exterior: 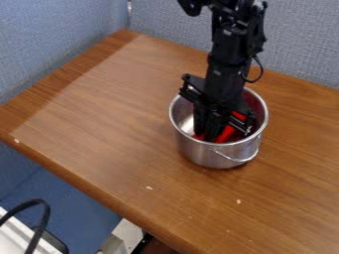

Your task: Move the red object from the metal pot to the table

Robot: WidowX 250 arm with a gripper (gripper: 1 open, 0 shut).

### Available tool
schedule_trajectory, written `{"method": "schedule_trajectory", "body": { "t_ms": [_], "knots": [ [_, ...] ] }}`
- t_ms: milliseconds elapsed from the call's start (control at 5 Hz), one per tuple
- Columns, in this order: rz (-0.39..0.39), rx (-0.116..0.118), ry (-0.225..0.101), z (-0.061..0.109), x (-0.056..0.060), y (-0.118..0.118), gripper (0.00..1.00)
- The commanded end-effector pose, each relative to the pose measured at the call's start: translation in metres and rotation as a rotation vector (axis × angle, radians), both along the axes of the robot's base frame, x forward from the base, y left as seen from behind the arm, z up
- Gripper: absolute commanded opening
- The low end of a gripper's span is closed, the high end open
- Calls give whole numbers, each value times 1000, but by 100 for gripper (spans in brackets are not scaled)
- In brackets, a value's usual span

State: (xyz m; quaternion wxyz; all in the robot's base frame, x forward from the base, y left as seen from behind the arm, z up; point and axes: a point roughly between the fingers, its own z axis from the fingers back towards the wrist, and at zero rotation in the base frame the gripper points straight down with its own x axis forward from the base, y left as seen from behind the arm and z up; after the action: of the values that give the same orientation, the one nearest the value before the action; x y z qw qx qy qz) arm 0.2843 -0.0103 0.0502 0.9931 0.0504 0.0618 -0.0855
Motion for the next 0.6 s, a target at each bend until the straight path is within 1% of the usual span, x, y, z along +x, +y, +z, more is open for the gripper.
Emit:
{"method": "schedule_trajectory", "body": {
  "t_ms": [0,400],
  "knots": [
    [-10,-9,-47,15,2,6,0],
    [72,-22,-51,26,-14,8,0]
  ]
}}
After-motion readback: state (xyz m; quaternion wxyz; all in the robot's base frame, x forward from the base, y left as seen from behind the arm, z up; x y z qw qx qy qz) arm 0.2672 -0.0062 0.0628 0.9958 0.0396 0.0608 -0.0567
